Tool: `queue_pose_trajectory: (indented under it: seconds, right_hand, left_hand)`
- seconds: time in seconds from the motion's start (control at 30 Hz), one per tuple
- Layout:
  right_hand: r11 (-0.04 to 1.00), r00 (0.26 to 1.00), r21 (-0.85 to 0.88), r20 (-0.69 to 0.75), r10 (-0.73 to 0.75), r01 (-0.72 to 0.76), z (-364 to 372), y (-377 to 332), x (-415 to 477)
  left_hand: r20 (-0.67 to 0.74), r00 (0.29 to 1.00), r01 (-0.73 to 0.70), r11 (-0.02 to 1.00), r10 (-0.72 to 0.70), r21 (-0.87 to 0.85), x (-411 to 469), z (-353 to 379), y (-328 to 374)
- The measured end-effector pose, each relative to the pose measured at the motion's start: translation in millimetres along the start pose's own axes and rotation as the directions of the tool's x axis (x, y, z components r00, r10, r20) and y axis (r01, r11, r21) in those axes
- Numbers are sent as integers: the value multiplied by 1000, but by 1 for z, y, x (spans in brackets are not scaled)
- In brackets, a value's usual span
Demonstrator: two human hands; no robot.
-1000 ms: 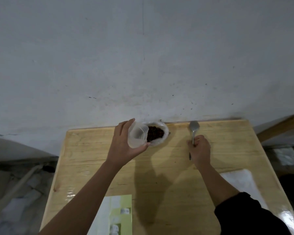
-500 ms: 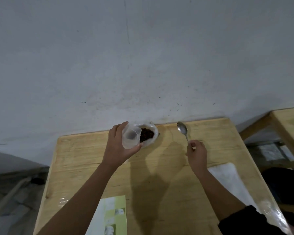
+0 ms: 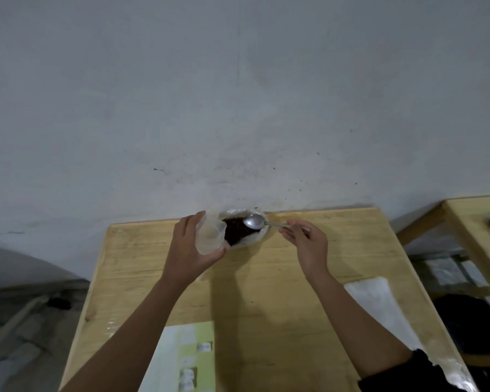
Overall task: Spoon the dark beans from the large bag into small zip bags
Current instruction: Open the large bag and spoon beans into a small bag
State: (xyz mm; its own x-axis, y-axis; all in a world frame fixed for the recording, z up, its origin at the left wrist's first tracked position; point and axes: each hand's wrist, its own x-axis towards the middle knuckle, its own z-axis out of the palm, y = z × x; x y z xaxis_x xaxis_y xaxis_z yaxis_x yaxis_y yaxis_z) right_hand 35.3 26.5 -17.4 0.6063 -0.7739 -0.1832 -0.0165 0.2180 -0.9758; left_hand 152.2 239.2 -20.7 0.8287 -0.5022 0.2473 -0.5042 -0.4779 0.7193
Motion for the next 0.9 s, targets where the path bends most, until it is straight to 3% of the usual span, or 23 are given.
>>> queue_pose_trajectory:
  seconds: [0.07, 0.13, 0.2, 0.27, 0.37, 0.5, 0.77, 0.9]
  right_hand:
    - [975, 993, -186, 28, -118, 121, 11, 4, 3]
    - [881, 971, -409, 87, -222, 238, 20, 11, 7]
    - [832, 968, -495, 134, -213, 252, 29, 19, 9]
    - [877, 987, -453, 98, -131, 161, 35, 27, 8]
    - [979, 990, -156, -74, 118, -129, 47, 33, 7]
    - [945, 929, 169, -200, 311, -280, 46, 32, 8]
    - [925, 949, 312, -155, 276, -218, 17, -7, 8]
    - [986, 994, 121, 25, 108, -111, 2, -26, -1]
  left_hand:
    - [-12, 1000, -7, 1000, 7, 28, -2, -7, -7]
    - [2, 1000, -10, 998, 9, 58, -5, -14, -13]
    - [13, 1000, 1, 996, -2, 88, -8, -20, -19]
    - [30, 999, 10, 994, -13, 109, -11, -22, -23]
    - [62, 998, 5, 988, -15, 156, -13, -25, -29]
    - [90, 996, 6, 979, -25, 205, -13, -23, -32]
    - [99, 995, -46, 960, 19, 277, -2, 2, -12]
    - [130, 988, -115, 961, 84, 253, 5, 20, 9]
